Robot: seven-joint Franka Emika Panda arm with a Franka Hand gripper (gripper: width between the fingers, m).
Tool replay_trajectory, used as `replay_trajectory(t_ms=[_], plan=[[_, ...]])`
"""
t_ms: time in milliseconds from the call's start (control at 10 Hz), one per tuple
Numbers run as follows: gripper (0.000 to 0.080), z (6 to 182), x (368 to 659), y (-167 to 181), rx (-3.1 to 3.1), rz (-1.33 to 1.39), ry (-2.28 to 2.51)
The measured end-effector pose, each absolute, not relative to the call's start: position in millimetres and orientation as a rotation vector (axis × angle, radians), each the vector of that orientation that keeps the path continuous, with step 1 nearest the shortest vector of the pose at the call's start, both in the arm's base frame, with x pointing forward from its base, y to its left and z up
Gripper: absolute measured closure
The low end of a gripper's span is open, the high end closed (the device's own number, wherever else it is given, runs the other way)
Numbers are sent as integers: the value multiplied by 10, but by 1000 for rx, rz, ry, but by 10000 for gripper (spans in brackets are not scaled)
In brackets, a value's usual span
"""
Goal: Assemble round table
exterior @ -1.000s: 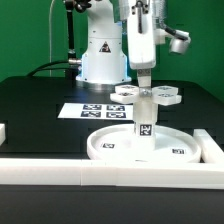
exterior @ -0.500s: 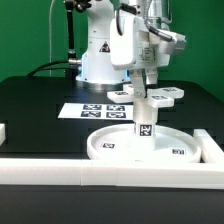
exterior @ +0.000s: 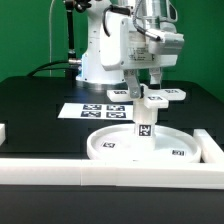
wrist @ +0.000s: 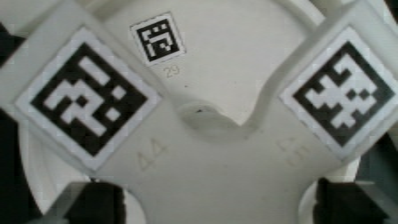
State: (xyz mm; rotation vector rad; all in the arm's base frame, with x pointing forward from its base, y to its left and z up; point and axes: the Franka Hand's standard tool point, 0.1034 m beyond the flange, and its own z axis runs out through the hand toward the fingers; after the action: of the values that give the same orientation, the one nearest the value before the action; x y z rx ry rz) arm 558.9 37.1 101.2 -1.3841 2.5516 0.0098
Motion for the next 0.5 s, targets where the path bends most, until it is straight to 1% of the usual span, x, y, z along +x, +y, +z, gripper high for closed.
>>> replay_trajectory(t_ms=[100,400,500], plan=[[163,1057,5605,377,-1430,15,2522],[154,1243,5654,396,-1436,19,2471],[151,1233,5650,397,-1464,15,2457]])
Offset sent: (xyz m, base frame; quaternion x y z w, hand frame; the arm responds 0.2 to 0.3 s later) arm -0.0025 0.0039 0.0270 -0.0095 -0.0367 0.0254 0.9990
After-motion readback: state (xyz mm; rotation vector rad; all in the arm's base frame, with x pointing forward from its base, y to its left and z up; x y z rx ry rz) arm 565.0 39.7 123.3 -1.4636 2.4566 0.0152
